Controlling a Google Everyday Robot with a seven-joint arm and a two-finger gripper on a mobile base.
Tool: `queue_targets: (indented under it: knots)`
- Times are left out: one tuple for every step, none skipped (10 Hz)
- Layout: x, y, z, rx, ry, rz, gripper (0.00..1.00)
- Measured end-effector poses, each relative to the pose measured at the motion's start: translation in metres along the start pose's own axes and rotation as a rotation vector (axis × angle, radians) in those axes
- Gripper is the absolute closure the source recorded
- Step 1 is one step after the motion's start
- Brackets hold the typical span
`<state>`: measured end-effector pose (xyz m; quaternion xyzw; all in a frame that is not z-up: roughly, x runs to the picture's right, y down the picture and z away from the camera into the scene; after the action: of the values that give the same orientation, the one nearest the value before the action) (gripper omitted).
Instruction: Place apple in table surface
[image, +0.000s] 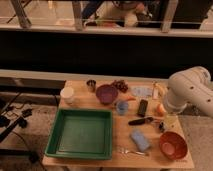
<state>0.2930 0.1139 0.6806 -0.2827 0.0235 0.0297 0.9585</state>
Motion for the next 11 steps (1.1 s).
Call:
queue_targets:
  knots:
    - [0.0,0.0,0.0,0.0,0.0,0.0,0.2]
    - [0.0,0.0,0.0,0.0,0.0,0.0,0.2]
    - [0.0,0.0,0.0,0.0,0.0,0.0,0.2]
    - [0.0,0.0,0.0,0.0,0.0,0.0,0.2]
    - [0.0,0.0,0.0,0.0,0.0,0.0,0.2]
    - [0.0,0.0,0.0,0.0,0.0,0.0,0.2]
    - [0.0,0.0,0.0,0.0,0.0,0.0,0.2]
    - [0.0,0.0,0.0,0.0,0.0,0.0,0.2]
    - [0.0,0.0,0.0,0.0,0.0,0.0,0.2]
    - [0.0001,-0.0002,-0.0006,0.001,0.001,0.0,0.2]
    - [0.0016,-0.0021,-0.0012,0.004,0.003,0.007,0.2]
